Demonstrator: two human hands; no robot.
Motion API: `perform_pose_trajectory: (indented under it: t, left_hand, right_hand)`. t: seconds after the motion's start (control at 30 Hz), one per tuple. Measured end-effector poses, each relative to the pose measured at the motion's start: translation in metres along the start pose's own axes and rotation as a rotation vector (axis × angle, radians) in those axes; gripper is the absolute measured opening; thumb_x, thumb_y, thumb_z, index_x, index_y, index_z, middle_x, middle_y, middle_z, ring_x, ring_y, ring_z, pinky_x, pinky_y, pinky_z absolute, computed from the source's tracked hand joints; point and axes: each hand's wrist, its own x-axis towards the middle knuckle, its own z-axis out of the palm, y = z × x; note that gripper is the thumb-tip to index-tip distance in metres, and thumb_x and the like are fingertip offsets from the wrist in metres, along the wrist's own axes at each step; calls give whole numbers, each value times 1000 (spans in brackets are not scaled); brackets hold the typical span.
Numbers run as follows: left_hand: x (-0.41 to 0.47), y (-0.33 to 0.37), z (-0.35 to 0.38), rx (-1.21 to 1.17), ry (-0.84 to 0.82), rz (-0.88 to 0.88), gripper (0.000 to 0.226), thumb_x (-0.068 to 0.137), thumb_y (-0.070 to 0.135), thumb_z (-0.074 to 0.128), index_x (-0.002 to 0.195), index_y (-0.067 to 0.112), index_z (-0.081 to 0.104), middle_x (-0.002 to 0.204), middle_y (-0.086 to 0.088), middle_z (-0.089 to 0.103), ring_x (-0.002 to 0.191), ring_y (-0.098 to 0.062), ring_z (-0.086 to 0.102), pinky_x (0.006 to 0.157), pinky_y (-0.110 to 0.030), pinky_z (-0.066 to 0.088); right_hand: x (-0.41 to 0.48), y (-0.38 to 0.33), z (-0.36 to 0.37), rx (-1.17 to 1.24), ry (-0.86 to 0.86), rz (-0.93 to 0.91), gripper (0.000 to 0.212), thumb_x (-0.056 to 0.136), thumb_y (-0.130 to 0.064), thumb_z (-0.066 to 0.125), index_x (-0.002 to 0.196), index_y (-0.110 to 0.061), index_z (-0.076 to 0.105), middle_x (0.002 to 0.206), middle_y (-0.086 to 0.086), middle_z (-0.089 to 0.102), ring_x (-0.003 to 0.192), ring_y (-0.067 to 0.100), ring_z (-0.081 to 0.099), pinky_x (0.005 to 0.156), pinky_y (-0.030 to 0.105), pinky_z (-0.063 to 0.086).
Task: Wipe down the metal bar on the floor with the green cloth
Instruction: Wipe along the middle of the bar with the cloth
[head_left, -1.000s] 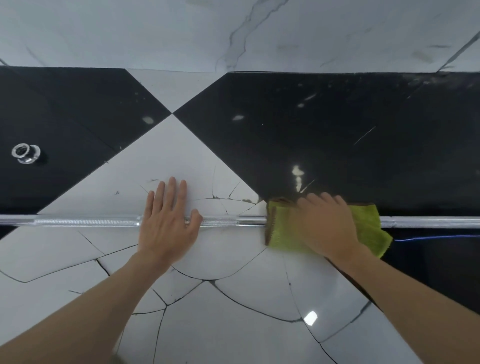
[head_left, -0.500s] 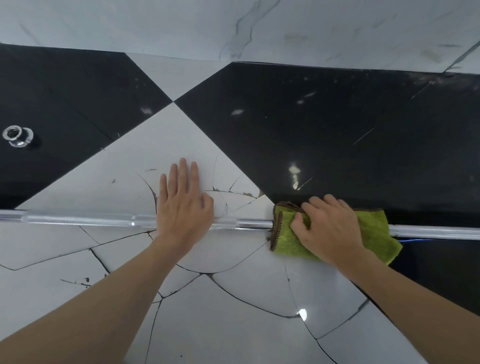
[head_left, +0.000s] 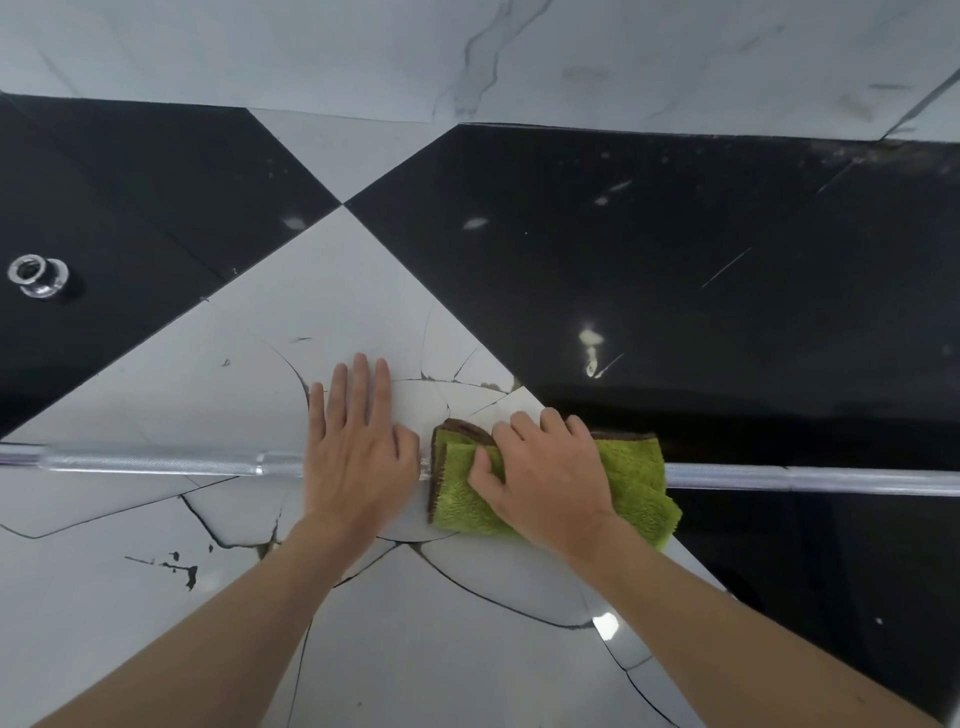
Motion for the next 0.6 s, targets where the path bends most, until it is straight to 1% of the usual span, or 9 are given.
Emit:
perform_pose_trajectory:
  t: [0.07, 0.2, 0.3, 0.4, 0.47, 0.53, 0.6]
  left_hand:
    - [-2, 0, -1, 10, 5, -2, 73, 88, 31, 23, 157, 7, 20, 164, -17, 19, 152, -33, 16, 124, -51, 7]
    - [-3, 1, -1, 25, 9, 3, 72, 88, 29, 23, 156, 6, 23, 163, -17, 23, 151, -34, 19, 123, -53, 10]
    - [1, 2, -2, 4, 2, -6, 73, 88, 30, 21, 157, 9, 20, 164, -14, 20, 152, -32, 15, 124, -50, 5]
    - [9, 2, -3, 2, -19, -10, 75, 86, 33, 15, 158, 12, 13, 166, -11, 12, 153, -29, 8, 124, -46, -1]
    - [15, 4, -5, -10, -39, -27, 77, 86, 34, 12, 159, 11, 8, 167, -10, 6, 154, -28, 3, 124, -44, -3]
    - [20, 8, -9, 0, -70, -62, 73, 90, 32, 14, 158, 9, 4, 167, -9, 0, 154, -27, -2, 124, -44, -4]
    - [20, 22, -14, 36, -70, -62, 66, 98, 30, 18, 158, 6, 2, 167, -10, -1, 154, -28, -3, 124, -44, -3]
  right_hand:
    - [-6, 16, -5, -14, -41, 2, 38, 96, -43, 44, 71, -17, 57, 66, -1, 52, 64, 20, 38, 63, 36, 34]
    - [-25, 68, -16, -47, -157, 18, 42, 98, -46, 36, 83, -18, 63, 74, -2, 56, 68, 20, 48, 66, 38, 43]
    - [-38, 110, -23, -68, -209, 43, 46, 99, -46, 32, 90, -17, 66, 80, -1, 60, 72, 21, 54, 70, 39, 48]
    - [-47, 143, -25, -101, -209, 82, 48, 98, -47, 30, 92, -16, 67, 81, 1, 62, 73, 22, 55, 69, 40, 47]
    - [-47, 154, -24, -112, -174, 96, 47, 98, -45, 30, 89, -15, 66, 79, 2, 62, 72, 24, 54, 68, 40, 45]
    - [-45, 154, -23, -117, -125, 102, 44, 99, -43, 31, 82, -15, 61, 76, 3, 59, 71, 25, 52, 67, 40, 41]
    - [-41, 151, -23, -119, -85, 103, 41, 100, -40, 31, 78, -16, 56, 74, 3, 56, 70, 24, 47, 67, 40, 38]
